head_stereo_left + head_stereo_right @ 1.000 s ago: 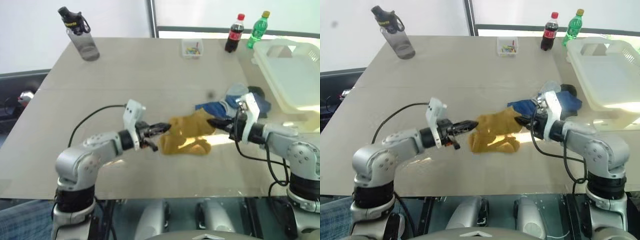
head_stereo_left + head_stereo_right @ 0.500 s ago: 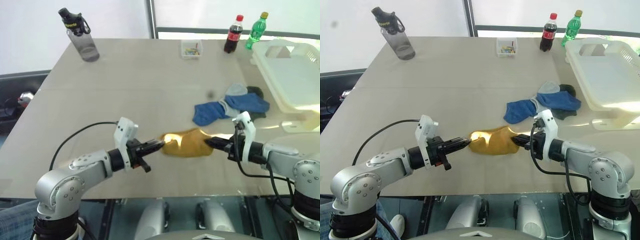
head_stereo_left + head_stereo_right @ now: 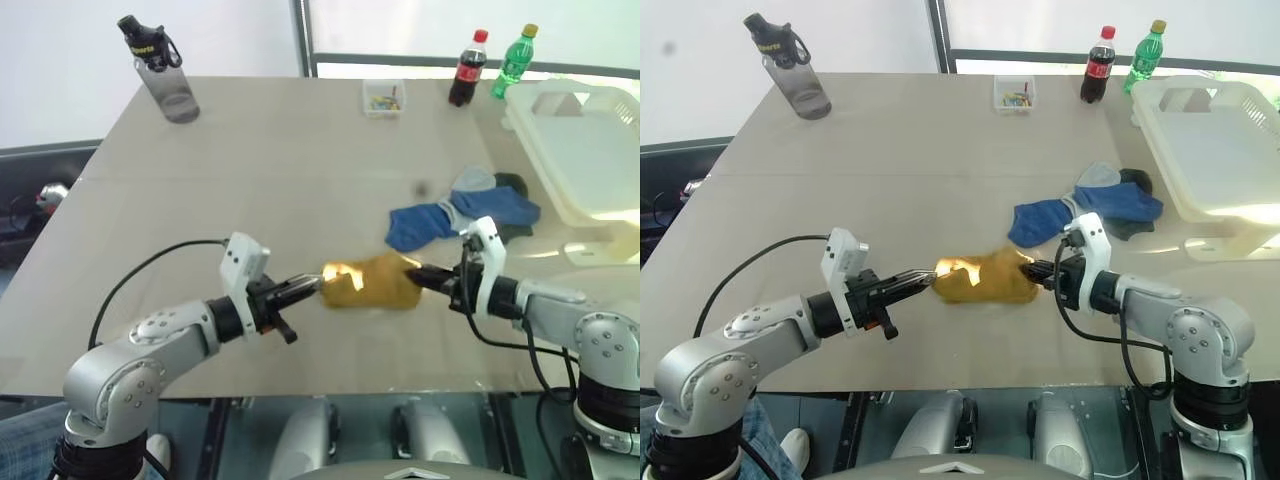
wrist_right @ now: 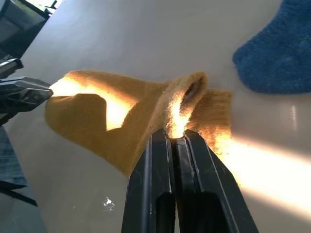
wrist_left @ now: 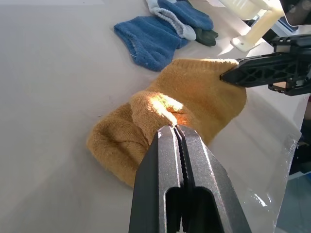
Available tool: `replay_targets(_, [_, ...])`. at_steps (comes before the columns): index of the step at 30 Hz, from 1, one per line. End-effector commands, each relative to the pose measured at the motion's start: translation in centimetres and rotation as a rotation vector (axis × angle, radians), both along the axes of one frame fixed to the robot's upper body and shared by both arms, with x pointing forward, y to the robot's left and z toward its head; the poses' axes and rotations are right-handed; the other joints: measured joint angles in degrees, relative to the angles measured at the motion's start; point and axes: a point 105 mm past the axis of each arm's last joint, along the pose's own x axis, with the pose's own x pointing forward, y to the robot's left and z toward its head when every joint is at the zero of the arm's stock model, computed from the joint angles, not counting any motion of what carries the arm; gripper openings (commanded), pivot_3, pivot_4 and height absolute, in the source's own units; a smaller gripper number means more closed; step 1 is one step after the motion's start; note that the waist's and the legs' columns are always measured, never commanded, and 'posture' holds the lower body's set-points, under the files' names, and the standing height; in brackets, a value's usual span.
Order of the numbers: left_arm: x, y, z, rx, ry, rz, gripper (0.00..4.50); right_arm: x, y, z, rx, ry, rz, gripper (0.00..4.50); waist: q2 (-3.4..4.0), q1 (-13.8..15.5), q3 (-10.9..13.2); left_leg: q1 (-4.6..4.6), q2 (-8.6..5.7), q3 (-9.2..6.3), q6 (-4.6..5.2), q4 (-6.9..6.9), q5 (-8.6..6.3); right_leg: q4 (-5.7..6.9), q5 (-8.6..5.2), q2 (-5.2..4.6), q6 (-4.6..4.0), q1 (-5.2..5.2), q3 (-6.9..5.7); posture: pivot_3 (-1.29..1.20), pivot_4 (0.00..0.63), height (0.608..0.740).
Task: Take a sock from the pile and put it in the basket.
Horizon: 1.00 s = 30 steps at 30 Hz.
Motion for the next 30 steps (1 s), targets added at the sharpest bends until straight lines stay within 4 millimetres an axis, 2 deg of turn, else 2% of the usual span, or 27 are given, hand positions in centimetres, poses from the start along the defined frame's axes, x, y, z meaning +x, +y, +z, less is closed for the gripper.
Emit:
replay_targets(1, [-0.4, -0.7, 0.3, 0.005, -0.043, -0.024, 0.00, 0.6, -0.1, 0.7, -0.008, -0.045, -0.015, 0.07, 0.00, -0.01, 0.00, -0.01, 0.00, 0.00, 0.00, 0.00, 0.00, -0.01, 0.00, 0.00, 0.00, 0.00, 0.00, 0.00, 0.150, 0.740])
replay_targets(12, [0.2, -0.5, -0.3, 0.015, -0.042, -0.002, 0.00, 0.0, 0.2, -0.8, -0.045, 0.013, 0.012, 0.07, 0.00, -0.02, 0.00, -0.02, 0.00, -0.01, 0.01, -0.02, 0.00, -0.04, 0.00, 0.00, 0.00, 0.00, 0.00, 0.00, 0.150, 0.740])
replay_targets(20, [0.9, -0.4, -0.3, 0.024, -0.058, 0.008, 0.00, 0.2, -0.6, -1.7, -0.101, 0.041, -0.004, 0.07, 0.00, 0.03, 0.00, -0.03, 0.00, 0.00, 0.02, -0.02, -0.01, -0.06, 0.00, 0.00, 0.00, 0.00, -0.01, 0.00, 0.150, 0.740])
replay_targets(22, [1.0, -0.5, -0.4, 0.024, -0.059, 0.003, 0.00, 0.2, -0.7, -1.8, -0.109, 0.039, 0.006, 0.70, 0.00, 0.02, 0.00, -0.04, 0.00, 0.00, 0.02, -0.03, -0.01, -0.07, 0.00, 0.00, 0.00, 0.00, -0.01, 0.00, 0.150, 0.740])
replay_targets(23, [1.0, -0.5, -0.4, 0.024, -0.059, 0.002, 0.00, 0.0, -0.6, -1.8, -0.110, 0.036, 0.017, 0.84, 0.00, 0.02, 0.00, -0.04, 0.00, 0.00, 0.02, -0.03, -0.01, -0.08, 0.00, 0.00, 0.00, 0.00, -0.01, 0.00, 0.150, 0.740])
replay_targets(26, [1.1, -0.6, -0.5, 0.024, -0.059, -0.002, 0.00, -0.6, -0.7, -1.6, -0.135, 0.014, 0.049, 2.17, 0.00, 0.07, 0.00, -0.04, 0.00, 0.00, 0.02, -0.04, -0.01, -0.10, 0.00, 0.00, 0.00, 0.00, -0.01, 0.00, 0.150, 0.740])
replay_targets(27, [1.1, -0.6, -0.5, 0.024, -0.059, -0.003, 0.00, -0.6, -0.9, -1.6, -0.143, 0.008, 0.047, 2.76, 0.00, 0.07, 0.00, -0.05, 0.00, -0.01, 0.02, -0.05, -0.01, -0.12, 0.00, 0.00, 0.00, 0.00, -0.02, 0.00, 0.150, 0.740])
replay_targets(28, [1.1, -0.7, -0.5, 0.024, -0.059, -0.004, 0.00, -0.6, -1.1, -1.3, -0.149, -0.016, 0.053, 2.94, 0.00, 0.07, 0.00, -0.05, 0.00, -0.01, 0.03, -0.05, -0.02, -0.12, 0.00, 0.00, 0.00, 0.00, -0.02, 0.00, 0.150, 0.740])
replay_targets(30, [1.1, -0.7, -0.6, 0.025, -0.057, -0.005, 0.00, -0.4, -1.3, -0.1, -0.145, -0.119, 0.072, 2.94, 0.00, 0.07, 0.00, -0.06, 0.00, -0.01, 0.04, -0.05, -0.02, -0.13, 0.00, -0.02, 0.01, 0.00, -0.02, 0.00, 0.150, 0.740])
